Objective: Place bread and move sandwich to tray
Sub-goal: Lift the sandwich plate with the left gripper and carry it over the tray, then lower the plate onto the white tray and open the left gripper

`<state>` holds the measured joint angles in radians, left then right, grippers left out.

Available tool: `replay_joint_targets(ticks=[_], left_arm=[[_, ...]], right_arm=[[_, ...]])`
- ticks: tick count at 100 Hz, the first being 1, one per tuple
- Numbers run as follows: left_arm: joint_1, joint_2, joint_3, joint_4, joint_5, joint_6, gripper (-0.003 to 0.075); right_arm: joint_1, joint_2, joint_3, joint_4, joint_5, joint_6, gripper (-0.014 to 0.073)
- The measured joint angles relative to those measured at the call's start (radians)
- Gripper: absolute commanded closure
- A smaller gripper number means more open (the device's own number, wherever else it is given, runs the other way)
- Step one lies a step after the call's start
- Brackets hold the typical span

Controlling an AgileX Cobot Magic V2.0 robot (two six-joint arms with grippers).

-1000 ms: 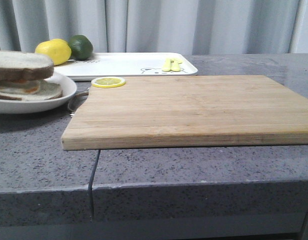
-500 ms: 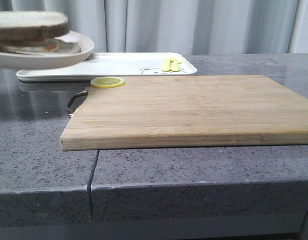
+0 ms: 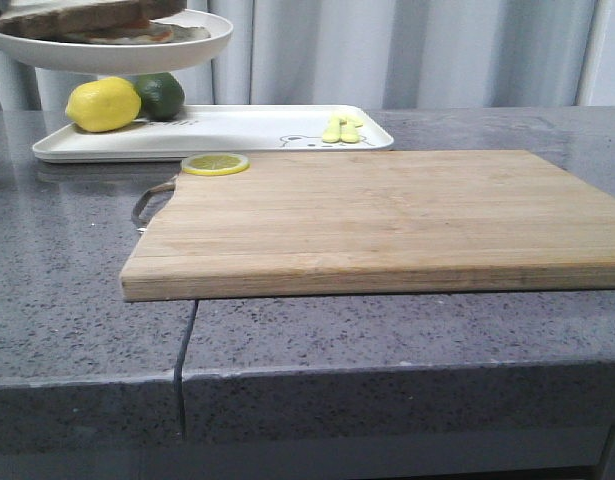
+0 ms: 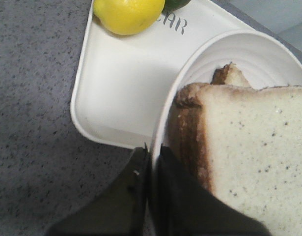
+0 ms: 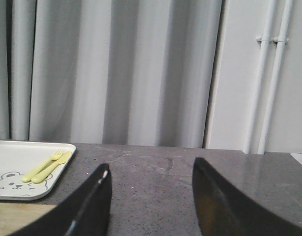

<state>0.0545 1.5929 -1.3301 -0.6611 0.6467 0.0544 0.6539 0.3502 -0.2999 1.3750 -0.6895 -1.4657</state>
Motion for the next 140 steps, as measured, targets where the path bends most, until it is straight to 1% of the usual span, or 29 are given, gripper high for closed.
replay_joint_targets(ticks=[42,90,114,140], left_arm=[[-0.086,0.278,-0.308,-0.013,0.083,0.021,0.0739],[-0.093,0.546,-0.624,-0.071,0.159,0.024,0.074],[-0.095,0.639,-0.704,-0.088,0.175,0.025,0.074],[-0.095,0.681,-0.718,-0.091,0.176,0.026,0.074]], right_arm=[[0.0,0.0,0.0,0.0,-0.002,0.0,0.0201],[0.0,0.0,0.0,0.005,-0.002,0.0,0.0201],[0.0,0.0,0.0,0.018,-0.002,0.0,0.0201],[0.0,0.0,0.0,0.026,-0.003,0.0,0.0201]])
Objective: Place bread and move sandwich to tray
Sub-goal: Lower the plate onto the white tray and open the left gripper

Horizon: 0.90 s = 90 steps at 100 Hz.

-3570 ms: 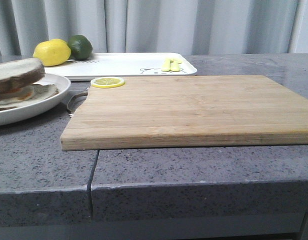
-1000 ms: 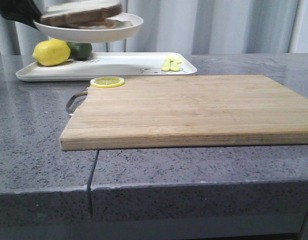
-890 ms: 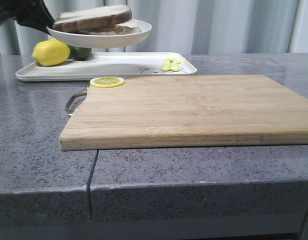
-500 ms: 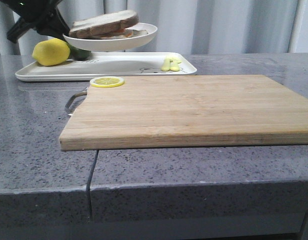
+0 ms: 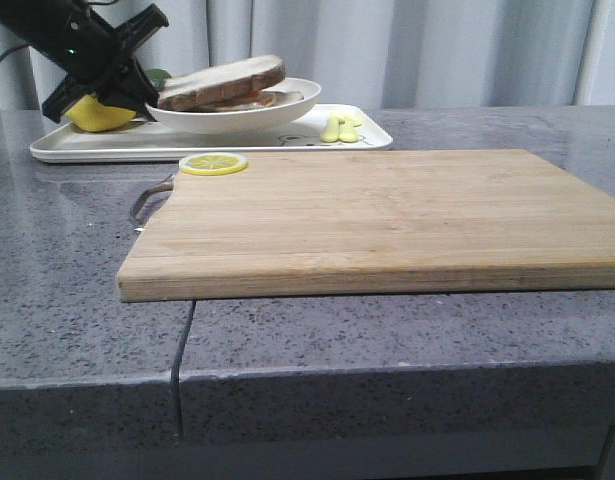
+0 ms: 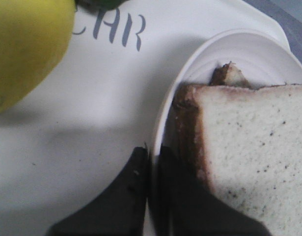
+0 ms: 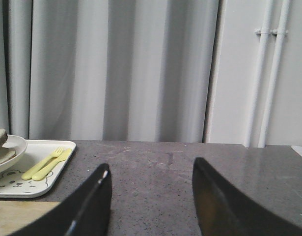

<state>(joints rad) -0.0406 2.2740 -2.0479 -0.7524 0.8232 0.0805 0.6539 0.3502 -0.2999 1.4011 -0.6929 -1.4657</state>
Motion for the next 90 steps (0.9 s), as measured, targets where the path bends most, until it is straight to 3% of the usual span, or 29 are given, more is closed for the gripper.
replay_joint_targets(ticks=[63,72,90], left_arm=[[-0.002,0.031,-0.002,-0.014,-0.004,0.0,0.0734],[-0.002,0.031,-0.002,-0.014,-0.004,0.0,0.0684],[-0.002,0.031,-0.006,-0.032,-0.01,-0.002,0.0491]], right_arm=[[0.0,0.0,0.0,0.009,-0.024,0.0,0.0201],[0.0,0.0,0.0,0.009,-0.024,0.0,0.0201],[0.0,0.0,0.0,0.009,-0.026,0.0,0.0201]])
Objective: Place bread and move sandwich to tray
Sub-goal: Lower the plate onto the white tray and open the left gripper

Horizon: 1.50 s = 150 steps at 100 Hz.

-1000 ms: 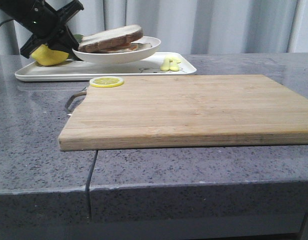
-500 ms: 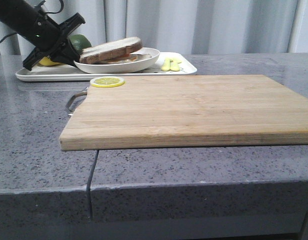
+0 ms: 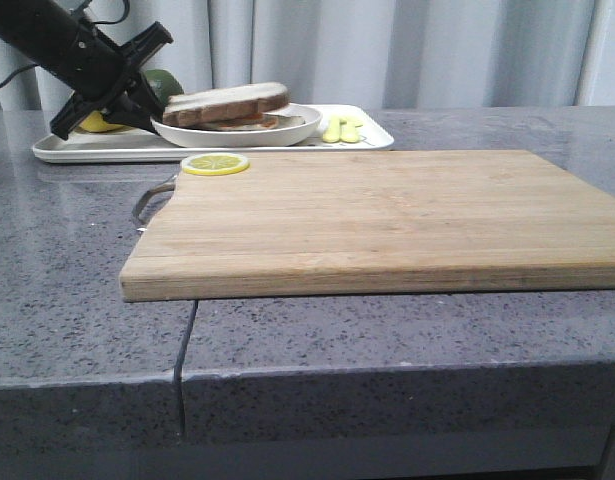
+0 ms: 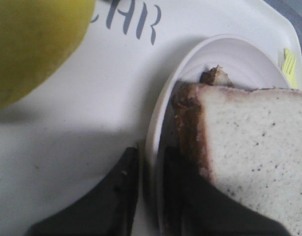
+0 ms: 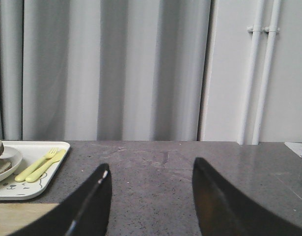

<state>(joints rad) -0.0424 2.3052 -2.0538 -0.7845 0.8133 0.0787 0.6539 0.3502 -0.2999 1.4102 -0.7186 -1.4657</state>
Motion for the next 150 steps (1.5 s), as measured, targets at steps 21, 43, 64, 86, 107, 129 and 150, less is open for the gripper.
replay_joint_targets(ticks=[21,43,64,86,107,129,150], left_arm=[[0.0,0.0,0.0,-0.001,0.0,-0.002,0.0452],[0.0,0.0,-0.004,0.022,0.014,-0.003,0.0457],[0.0,-0.003,-0.032,0.112,0.055,-0.025,0.0458],[0.0,-0.003,-0.141,0.254,0.136,-0.064,0.0458],[0.0,-0.003,-0.272,0.344,0.26,-0.079,0.0458],[0.0,-0.055,-0.364,0.366,0.324,-0.084,0.0458],[0.0,-0.199,-0.413,0.448,0.328,-0.071,0.0458]], right_arm=[[0.0,0.0,0.0,0.001,0.0,0.0,0.0201],[0.0,0.0,0.0,0.001,-0.001,0.0,0.0201],[0.0,0.0,0.0,0.001,-0.001,0.0,0.0201],[0.0,0.0,0.0,0.001,-0.001,0.0,0.0201],[0.0,0.0,0.0,0.001,-0.001,0.0,0.0201],[0.0,0.0,0.0,0.001,-0.001,0.0,0.0201],[0.0,0.0,0.0,0.001,-0.002,0.0,0.0201]])
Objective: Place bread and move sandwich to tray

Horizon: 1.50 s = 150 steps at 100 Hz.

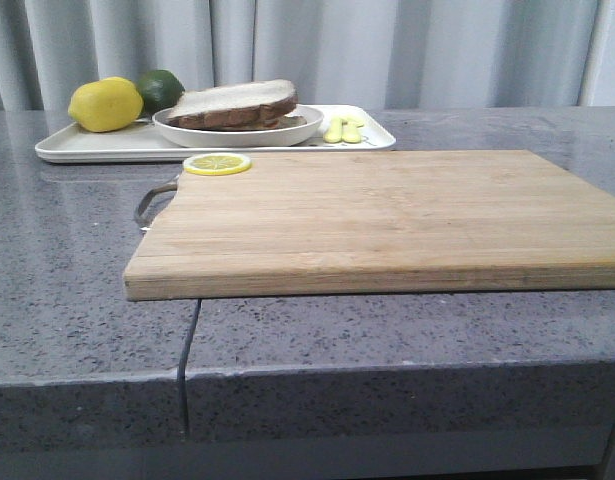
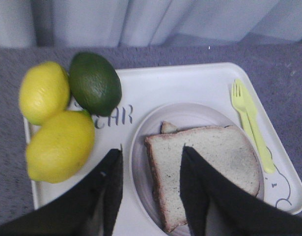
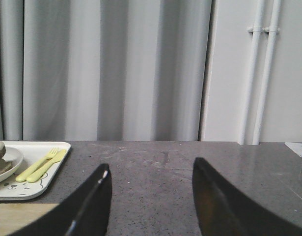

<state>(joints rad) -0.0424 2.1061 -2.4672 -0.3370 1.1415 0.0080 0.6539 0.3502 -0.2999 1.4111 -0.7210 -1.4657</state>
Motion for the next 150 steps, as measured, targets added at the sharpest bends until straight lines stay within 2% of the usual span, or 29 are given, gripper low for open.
replay_joint_targets(ticks=[17,42,71,86,100,118,130,150], left_arm=[[0.0,-0.114,-0.004,0.089,0.018,0.018,0.0458],[-0.009,-0.226,-0.004,0.107,0.034,0.083,0.0458],[-0.092,-0.286,-0.002,0.105,0.086,0.147,0.0458],[-0.129,-0.325,0.072,0.104,0.088,0.154,0.0458],[-0.144,-0.407,0.236,0.104,0.03,0.161,0.0458],[-0.144,-0.577,0.549,0.104,-0.11,0.18,0.0458],[-0.144,-0.747,0.799,0.104,-0.272,0.184,0.0458],[-0.148,-1.072,1.274,0.103,-0.617,0.188,0.0458]], right_arm=[[0.0,0.0,0.0,0.0,0.0,0.0,0.0201],[0.0,0.0,0.0,0.0,0.0,0.0,0.0201],[0.0,0.0,0.0,0.004,-0.002,0.0,0.0201],[0.0,0.0,0.0,0.008,-0.006,0.0,0.0201],[0.0,0.0,0.0,0.01,-0.006,0.0,0.0201],[0.0,0.0,0.0,0.012,-0.008,0.0,0.0201],[0.0,0.0,0.0,0.014,-0.008,0.0,0.0201],[0.0,0.0,0.0,0.016,-0.008,0.0,0.0201]])
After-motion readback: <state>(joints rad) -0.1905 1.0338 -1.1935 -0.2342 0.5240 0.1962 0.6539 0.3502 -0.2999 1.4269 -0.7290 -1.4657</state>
